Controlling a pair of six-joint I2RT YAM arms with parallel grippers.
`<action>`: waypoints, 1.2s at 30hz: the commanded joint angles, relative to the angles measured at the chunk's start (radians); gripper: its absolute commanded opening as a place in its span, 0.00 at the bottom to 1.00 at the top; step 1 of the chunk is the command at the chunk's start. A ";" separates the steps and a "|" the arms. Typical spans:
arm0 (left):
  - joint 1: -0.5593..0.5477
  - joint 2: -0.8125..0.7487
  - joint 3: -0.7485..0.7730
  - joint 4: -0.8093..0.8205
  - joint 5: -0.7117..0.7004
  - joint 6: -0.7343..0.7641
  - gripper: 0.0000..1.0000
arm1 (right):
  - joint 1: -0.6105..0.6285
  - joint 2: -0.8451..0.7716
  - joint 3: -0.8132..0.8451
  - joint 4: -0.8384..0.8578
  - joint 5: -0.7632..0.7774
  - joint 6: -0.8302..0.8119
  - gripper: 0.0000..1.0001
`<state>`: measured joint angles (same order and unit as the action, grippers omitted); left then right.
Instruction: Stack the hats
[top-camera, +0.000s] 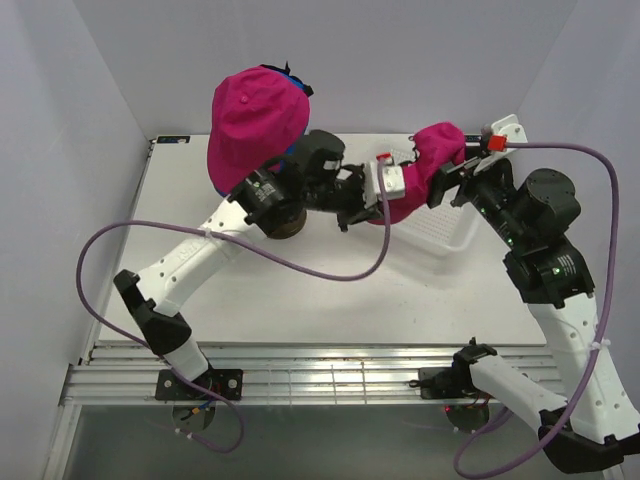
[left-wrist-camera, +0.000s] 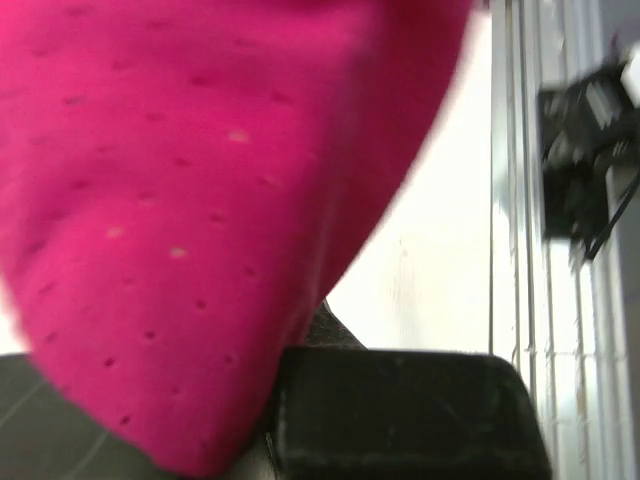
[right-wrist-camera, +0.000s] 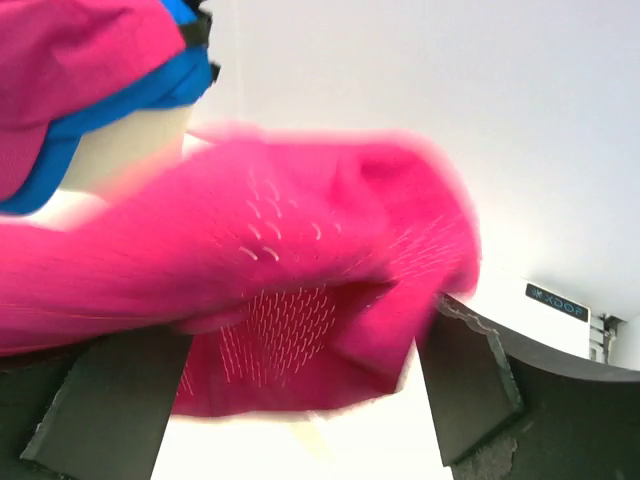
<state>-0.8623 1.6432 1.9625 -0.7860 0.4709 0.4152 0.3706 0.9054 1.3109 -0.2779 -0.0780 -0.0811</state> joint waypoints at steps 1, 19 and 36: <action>-0.061 -0.023 -0.093 -0.107 -0.307 0.218 0.00 | -0.002 -0.057 0.040 -0.137 -0.013 -0.077 0.91; -0.320 -0.063 -0.498 0.019 -0.851 0.343 0.00 | -0.002 0.073 0.032 -0.547 -0.089 0.003 0.76; -0.320 -0.062 -0.479 0.013 -0.835 0.310 0.00 | -0.006 0.130 -0.338 -0.267 -0.257 0.035 0.88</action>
<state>-1.1824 1.6398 1.4582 -0.7883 -0.3698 0.7399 0.3668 1.0302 0.9924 -0.6765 -0.3481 -0.0669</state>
